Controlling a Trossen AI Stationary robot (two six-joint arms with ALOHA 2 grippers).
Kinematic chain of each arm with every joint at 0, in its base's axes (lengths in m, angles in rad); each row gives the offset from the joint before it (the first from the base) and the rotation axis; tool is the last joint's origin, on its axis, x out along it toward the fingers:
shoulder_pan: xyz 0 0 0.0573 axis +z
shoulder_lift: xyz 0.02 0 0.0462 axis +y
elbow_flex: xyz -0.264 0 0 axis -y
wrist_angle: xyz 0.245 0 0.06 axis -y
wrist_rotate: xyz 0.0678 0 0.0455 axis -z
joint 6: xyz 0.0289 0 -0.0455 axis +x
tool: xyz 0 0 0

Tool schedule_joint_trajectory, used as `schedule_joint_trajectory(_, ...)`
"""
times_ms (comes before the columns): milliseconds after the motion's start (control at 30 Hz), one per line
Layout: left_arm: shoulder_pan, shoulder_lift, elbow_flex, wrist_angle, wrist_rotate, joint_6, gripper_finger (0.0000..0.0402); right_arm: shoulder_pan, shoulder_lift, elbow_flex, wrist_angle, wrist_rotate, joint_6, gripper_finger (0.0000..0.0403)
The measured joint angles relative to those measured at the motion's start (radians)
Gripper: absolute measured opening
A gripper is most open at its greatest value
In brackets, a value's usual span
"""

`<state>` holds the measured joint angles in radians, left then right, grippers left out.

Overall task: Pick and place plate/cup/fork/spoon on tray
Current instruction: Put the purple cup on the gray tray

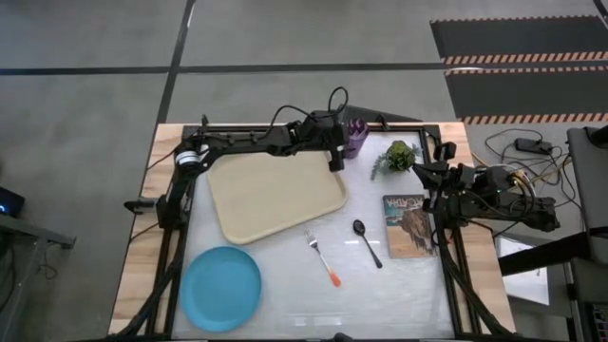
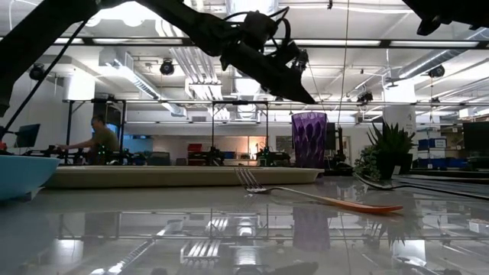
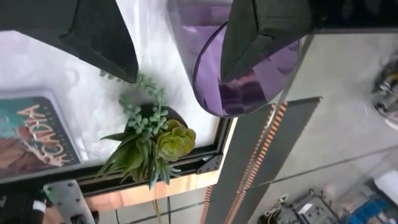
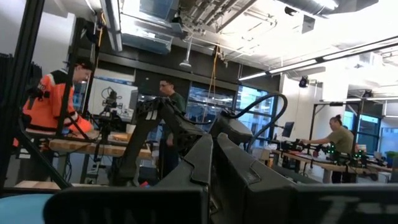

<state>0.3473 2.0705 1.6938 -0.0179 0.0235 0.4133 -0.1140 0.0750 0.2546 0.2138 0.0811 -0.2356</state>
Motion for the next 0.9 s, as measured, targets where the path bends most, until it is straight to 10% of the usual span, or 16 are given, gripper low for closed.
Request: schedule_joint_trajectory(900,0.011,0.069,-0.011,0.085,-0.01,0.091,0.0209,0.0,0.0,0.0,-0.003,0.0,0.007,0.0009)
